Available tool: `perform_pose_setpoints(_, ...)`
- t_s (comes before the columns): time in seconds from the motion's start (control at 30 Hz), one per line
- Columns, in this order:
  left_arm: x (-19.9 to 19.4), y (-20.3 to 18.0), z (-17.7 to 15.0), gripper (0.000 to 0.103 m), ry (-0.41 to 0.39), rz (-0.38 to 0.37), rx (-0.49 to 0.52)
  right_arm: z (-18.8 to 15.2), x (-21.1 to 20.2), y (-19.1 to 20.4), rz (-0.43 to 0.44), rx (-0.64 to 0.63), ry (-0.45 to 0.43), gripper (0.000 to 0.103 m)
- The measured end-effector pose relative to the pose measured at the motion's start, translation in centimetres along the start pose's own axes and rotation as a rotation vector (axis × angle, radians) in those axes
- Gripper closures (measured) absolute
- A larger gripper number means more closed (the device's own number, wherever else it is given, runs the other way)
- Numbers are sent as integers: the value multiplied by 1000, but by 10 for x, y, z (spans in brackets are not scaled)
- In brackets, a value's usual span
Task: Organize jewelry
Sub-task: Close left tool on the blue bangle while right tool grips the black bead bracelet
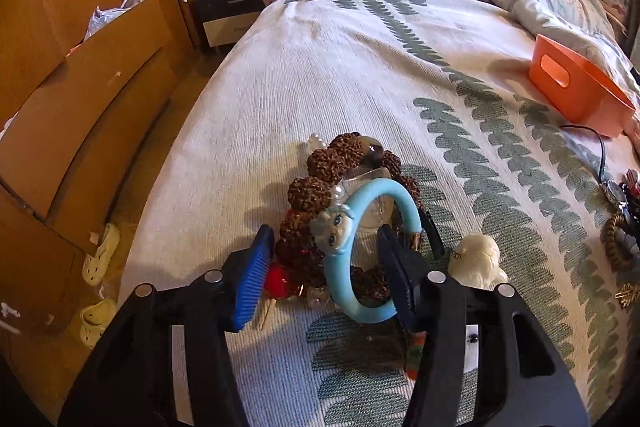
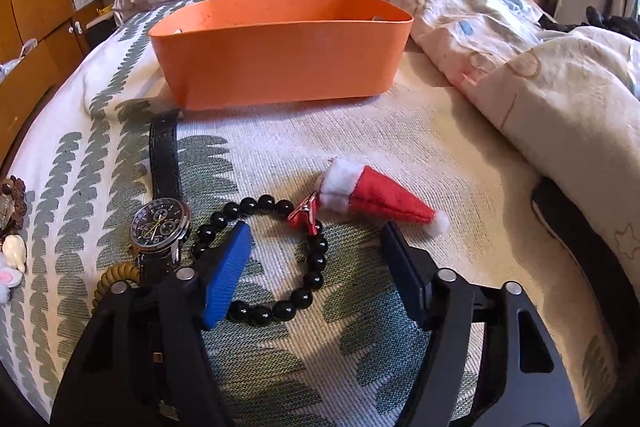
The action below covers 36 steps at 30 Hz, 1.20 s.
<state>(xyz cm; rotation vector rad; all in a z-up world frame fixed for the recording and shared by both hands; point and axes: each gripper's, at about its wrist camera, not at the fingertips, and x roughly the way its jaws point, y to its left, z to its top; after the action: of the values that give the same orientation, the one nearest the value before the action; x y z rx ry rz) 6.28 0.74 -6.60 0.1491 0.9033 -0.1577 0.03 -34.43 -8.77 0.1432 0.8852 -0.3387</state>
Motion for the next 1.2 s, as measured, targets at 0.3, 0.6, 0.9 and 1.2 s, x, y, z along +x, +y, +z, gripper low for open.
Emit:
perform_pose_setpoints(0.3,-4,6,3,71,-6,-34,-17,-1,-4,8,41,-19,-9,64)
perform_pose_setpoints(0.6,-17,4,3,81,-36,-88,-9,1,-13,-2,71,32,-23,82)
perform_pose_setpoints(0.9,-33,3,6,82,-68,-119,-19,8,-36,-7,108,56,-80,91)
perform_pose_setpoints(1.2,-49,2,7,82,-107,-148,-27,16,-70,-4,146,52,-160,92)
